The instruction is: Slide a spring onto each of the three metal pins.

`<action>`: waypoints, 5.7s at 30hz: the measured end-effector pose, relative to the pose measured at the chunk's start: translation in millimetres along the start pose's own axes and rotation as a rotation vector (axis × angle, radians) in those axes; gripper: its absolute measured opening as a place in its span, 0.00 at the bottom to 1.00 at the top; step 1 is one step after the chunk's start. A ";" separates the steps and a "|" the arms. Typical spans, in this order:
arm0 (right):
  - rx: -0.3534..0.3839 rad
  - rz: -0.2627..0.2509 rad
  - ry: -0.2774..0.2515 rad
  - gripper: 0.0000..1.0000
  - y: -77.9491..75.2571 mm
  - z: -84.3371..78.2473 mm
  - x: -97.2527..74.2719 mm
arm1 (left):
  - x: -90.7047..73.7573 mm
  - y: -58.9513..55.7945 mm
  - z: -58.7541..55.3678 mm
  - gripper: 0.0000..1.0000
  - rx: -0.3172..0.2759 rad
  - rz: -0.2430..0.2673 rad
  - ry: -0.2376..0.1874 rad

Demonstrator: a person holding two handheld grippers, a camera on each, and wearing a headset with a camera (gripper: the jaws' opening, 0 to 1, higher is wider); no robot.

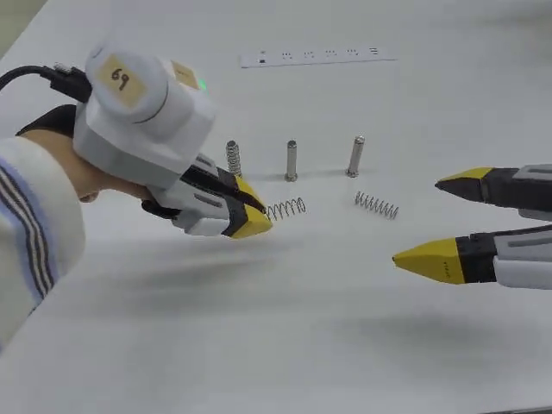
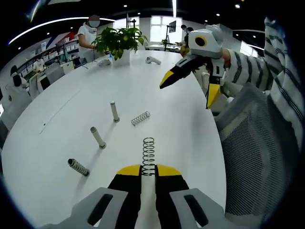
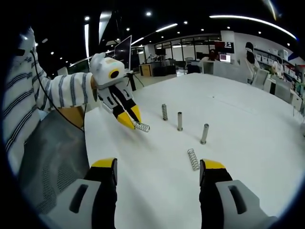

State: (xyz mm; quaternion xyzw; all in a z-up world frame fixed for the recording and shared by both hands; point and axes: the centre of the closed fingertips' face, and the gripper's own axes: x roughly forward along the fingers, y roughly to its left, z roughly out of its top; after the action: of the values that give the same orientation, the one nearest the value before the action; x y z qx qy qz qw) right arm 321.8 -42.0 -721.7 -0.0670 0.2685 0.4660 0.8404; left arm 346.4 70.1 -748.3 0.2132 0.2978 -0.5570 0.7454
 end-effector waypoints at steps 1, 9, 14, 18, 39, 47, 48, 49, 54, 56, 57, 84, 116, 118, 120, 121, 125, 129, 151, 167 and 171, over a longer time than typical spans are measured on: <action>-0.008 0.011 0.003 0.68 1.3 0.5 2.0 | -0.7 -1.4 1.0 0.02 -0.001 0.000 -0.002; -0.060 0.093 -0.012 0.63 9.0 5.3 16.4 | -4.0 -10.6 9.3 0.02 -0.027 -0.022 -0.030; -0.075 0.135 -0.035 0.58 15.5 12.5 24.1 | -4.8 -14.3 11.5 0.02 -0.029 -0.031 -0.033; -0.077 0.163 -0.045 0.55 19.3 17.0 30.1 | -5.9 -16.3 14.1 0.02 -0.018 -0.035 -0.047; -0.141 0.302 -0.122 0.22 40.9 32.6 50.8 | -8.0 -30.2 23.5 0.02 0.010 -0.056 -0.093; -0.134 0.331 -0.110 0.15 46.1 29.9 54.9 | -8.5 -39.6 23.8 0.02 0.028 -0.095 -0.098; -0.136 0.337 -0.107 0.14 47.0 29.4 54.7 | -8.3 -40.7 23.0 0.02 0.030 -0.102 -0.096; -0.139 0.340 -0.105 0.13 47.8 28.8 55.0 | -7.8 -40.9 22.2 0.02 0.031 -0.101 -0.095; -0.157 0.361 -0.076 0.12 53.5 21.6 57.6 | -7.2 -44.8 19.8 0.02 0.029 -0.113 -0.099; -0.160 0.370 -0.069 0.12 55.4 19.9 58.3 | -7.6 -45.2 19.6 0.02 0.028 -0.113 -0.099; -0.160 0.372 -0.069 0.11 56.0 19.9 58.6 | -7.8 -45.4 19.4 0.02 0.028 -0.114 -0.099; -0.131 0.431 -0.002 0.08 70.9 19.5 61.2 | -2.3 -49.0 4.9 0.02 0.029 -0.115 -0.084; -0.350 0.401 0.205 0.08 72.8 24.9 49.2 | 8.0 -59.2 13.9 0.02 -0.006 -0.008 -0.195; -0.359 0.402 0.222 0.08 72.9 25.2 47.2 | 9.1 -61.0 16.0 0.02 -0.003 -0.005 -0.197; -0.368 0.402 0.249 0.08 72.9 24.5 44.5 | 10.1 -62.4 17.9 0.02 -0.001 -0.008 -0.203; -0.374 0.400 0.259 0.08 72.5 24.2 43.8 | 10.7 -62.8 18.5 0.02 -0.004 -0.009 -0.206; -0.411 0.391 0.287 0.08 72.6 24.0 41.9 | 14.3 -63.7 21.4 0.02 -0.019 -0.003 -0.223; -0.426 0.384 0.312 0.08 73.1 24.8 39.5 | 16.4 -65.4 24.6 0.02 -0.037 -0.002 -0.247; -0.442 0.376 0.443 0.08 72.3 20.9 38.7 | 18.7 -71.5 26.1 0.02 -0.067 -0.008 -0.278; -0.495 0.363 0.487 0.08 73.1 20.3 34.0 | 21.4 -69.3 33.0 0.02 -0.053 -0.002 -0.301; -0.516 0.364 0.503 0.08 74.0 20.5 33.0 | 22.4 -69.0 34.5 0.01 -0.046 -0.002 -0.295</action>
State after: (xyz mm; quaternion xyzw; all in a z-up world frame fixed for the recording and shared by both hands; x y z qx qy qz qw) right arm 283.0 31.3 -711.2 -0.3389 0.3474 0.6283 0.6080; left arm 292.0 12.0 -737.3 0.1115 0.1978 -0.5760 0.7853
